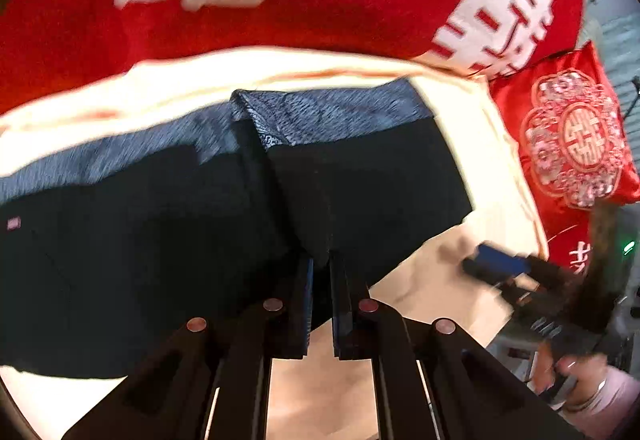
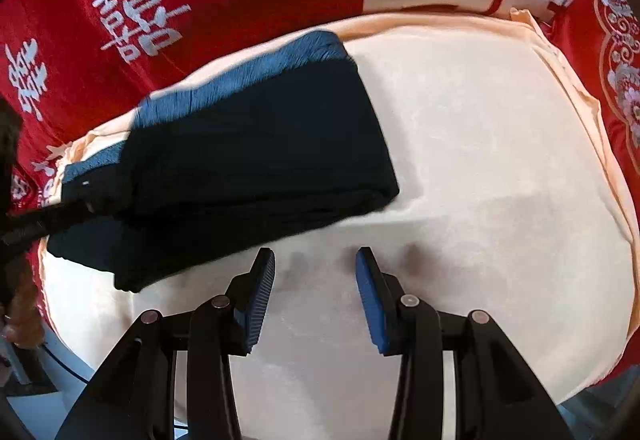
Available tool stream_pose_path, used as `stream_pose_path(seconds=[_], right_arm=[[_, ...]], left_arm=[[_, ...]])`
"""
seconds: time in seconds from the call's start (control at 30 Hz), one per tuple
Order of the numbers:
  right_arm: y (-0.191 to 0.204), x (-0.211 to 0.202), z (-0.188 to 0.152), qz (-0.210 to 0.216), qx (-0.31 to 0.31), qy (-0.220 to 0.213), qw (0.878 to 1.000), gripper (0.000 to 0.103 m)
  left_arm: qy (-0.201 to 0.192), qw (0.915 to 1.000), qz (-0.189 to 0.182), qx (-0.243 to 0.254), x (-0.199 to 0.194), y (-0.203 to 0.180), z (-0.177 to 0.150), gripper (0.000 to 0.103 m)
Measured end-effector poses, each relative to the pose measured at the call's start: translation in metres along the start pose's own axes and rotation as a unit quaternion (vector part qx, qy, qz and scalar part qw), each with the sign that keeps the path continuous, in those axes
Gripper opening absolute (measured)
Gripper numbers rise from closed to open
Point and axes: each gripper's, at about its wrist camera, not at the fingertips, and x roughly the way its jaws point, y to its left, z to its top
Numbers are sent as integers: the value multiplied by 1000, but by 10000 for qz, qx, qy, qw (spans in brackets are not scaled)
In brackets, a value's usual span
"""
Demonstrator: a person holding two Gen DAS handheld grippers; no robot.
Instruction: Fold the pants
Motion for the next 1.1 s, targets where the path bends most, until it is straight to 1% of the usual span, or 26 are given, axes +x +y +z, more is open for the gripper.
stream_pose_path(seconds=[0.07,0.17,0.23,0.3,0.33,0.4,0.43,0.5,0.53,0.57,0.6,0.67,0.73,0.83,0.93,0.97,1.0,1.03,1.1], right_arm=[[3,0,6,80,-61,-34,9999,46],[12,7,20,118,-238,-80,9996,46],[18,13,33,163,-330,-171,9992,46],[25,24,48,190,-417,-219,9987,46],[28,32,52,153,-448,-169,9987,45],[40,55,59,119,-558,56,9984,45],[48,62,58,83,-660,162,9977,45],[67,62,50,-98,-1108,145,9937,46],[73,61,47,23,-1252,208,9919,46],[75,57,45,231,-1253,266,9915,44],[76,52,45,344,-1234,233,9915,44],[75,40,52,309,-1179,-40,9925,44],[73,38,65,330,-1067,-130,9937,44],[81,46,89,293,-1092,-168,9934,44],[101,60,100,240,-1259,-258,9914,44],[108,70,100,228,-1323,-182,9908,44],[115,85,97,230,-1374,46,9902,44],[120,96,92,117,-1424,237,9895,45],[135,97,79,-285,-1765,26,9839,46]], left_arm=[[90,9997,43,-218,8,15,-4,6],[72,9992,-21,-405,15,24,-7,6],[-6,9993,21,-371,14,20,-9,6],[-82,9994,149,-293,13,14,-10,7],[-184,9990,271,-304,10,11,-11,7],[-231,9986,339,-340,6,10,-11,7],[-239,9980,439,-380,4,9,-11,7],[-279,9972,543,-422,0,10,-13,7],[-296,9968,590,-442,-2,12,-14,7],[-292,9963,659,-459,-3,13,-16,7],[-283,9959,707,-484,-3,14,-17,7],[-281,9948,773,-598,-5,21,-22,7],[-254,9932,850,-758,-5,28,-24,7],[-286,9898,993,-985,-7,38,-31,7],[-254,9851,1225,-1177,-9,46,-39,7],[-266,9833,1305,-1237,-10,49,-43,7],[-261,9820,1347,-1296,-11,52,-46,7],[-246,9802,1391,-1389,-12,56,-50,7],[-277,9769,1429,-1566,-16,63,-58,7]])
